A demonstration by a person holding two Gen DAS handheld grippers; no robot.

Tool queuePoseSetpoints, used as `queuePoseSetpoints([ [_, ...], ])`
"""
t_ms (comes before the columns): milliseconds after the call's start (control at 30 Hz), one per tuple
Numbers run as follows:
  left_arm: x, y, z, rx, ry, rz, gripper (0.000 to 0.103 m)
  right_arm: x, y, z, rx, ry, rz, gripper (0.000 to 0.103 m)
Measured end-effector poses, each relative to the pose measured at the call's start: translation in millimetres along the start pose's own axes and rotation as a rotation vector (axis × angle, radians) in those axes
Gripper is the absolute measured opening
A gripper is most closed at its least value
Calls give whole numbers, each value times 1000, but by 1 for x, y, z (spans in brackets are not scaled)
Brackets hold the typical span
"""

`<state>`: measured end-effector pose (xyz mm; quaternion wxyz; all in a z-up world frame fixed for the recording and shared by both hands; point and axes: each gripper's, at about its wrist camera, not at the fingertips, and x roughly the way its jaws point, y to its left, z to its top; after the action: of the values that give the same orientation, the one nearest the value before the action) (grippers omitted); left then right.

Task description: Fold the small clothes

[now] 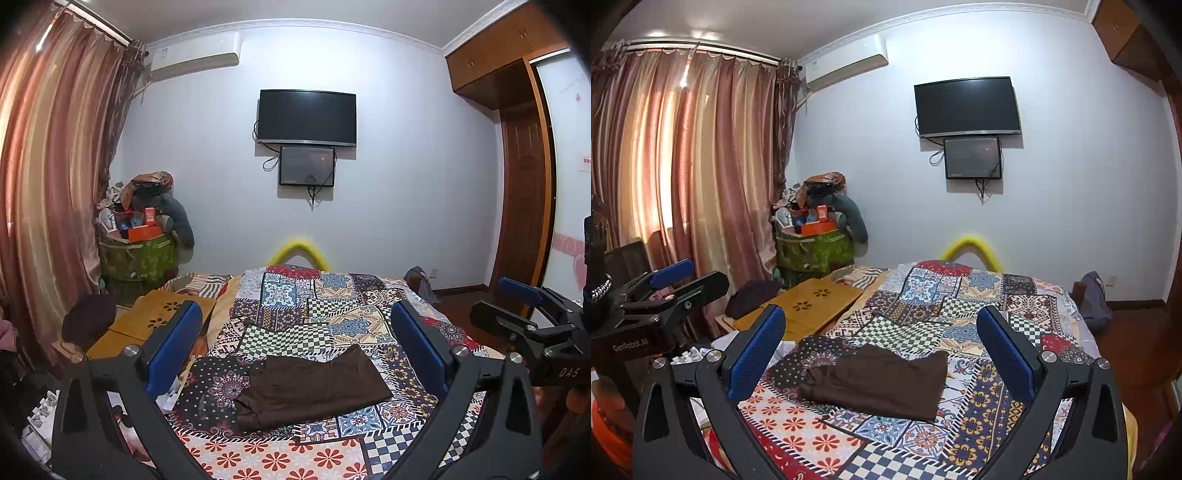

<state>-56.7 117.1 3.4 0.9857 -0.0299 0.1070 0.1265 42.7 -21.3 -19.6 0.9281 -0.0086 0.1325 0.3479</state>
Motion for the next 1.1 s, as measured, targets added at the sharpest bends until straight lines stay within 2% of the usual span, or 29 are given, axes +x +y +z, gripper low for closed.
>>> queuePoseSetpoints([
  [1100,5,17,-2,-26,17,-40,103,1,4,-1,11,-3,-1,103],
])
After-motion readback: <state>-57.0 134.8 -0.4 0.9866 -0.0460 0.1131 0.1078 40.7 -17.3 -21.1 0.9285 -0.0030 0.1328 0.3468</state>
